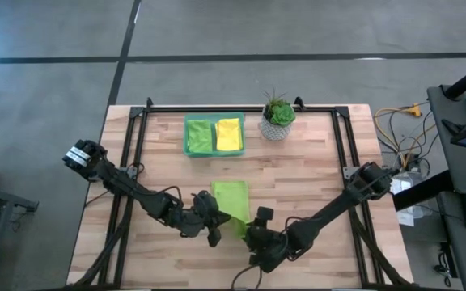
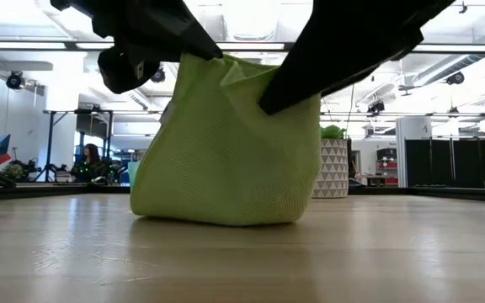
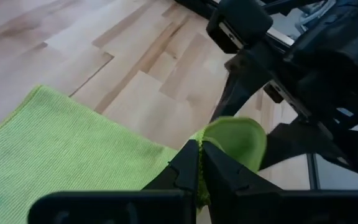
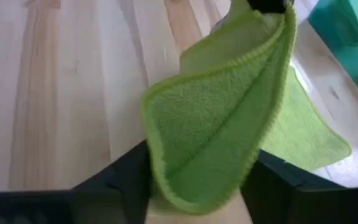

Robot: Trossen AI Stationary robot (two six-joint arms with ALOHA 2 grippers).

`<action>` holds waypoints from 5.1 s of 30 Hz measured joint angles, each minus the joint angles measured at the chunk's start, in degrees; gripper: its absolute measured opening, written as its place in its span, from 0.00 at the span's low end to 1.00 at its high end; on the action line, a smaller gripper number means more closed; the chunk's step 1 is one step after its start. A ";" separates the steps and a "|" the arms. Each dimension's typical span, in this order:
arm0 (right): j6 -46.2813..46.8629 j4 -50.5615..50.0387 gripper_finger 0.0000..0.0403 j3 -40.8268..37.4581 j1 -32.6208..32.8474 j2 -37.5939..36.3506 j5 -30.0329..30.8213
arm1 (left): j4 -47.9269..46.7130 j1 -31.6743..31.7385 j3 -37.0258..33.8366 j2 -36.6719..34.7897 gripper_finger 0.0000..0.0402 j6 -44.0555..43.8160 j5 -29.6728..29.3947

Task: Fold microfiber towels
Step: Fold the light green microfiber towel

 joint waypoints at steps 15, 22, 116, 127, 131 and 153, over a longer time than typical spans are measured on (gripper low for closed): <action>5.78 -4.21 0.14 -0.12 2.29 -0.83 -2.08 | 0.15 -0.17 -2.62 0.00 0.00 -2.90 0.01; 5.80 -4.48 0.09 0.01 2.69 -0.83 -2.08 | 0.16 -0.20 -2.62 0.00 0.00 -2.86 0.10; -11.47 -7.86 0.03 -5.58 -29.94 -5.75 -25.67 | -20.31 14.89 -3.64 2.89 0.00 23.23 -9.02; -11.43 -7.78 0.24 -5.24 -33.78 -5.79 -23.55 | -22.44 15.73 -3.69 2.87 0.28 23.23 -19.26; -11.40 -8.38 0.35 -5.28 -34.36 -7.05 -23.55 | -24.97 15.85 -3.66 2.35 0.40 22.43 -18.17; 4.51 27.50 0.44 -34.94 -19.94 -30.93 -36.36 | -18.51 8.59 -3.52 -11.00 0.26 6.16 7.66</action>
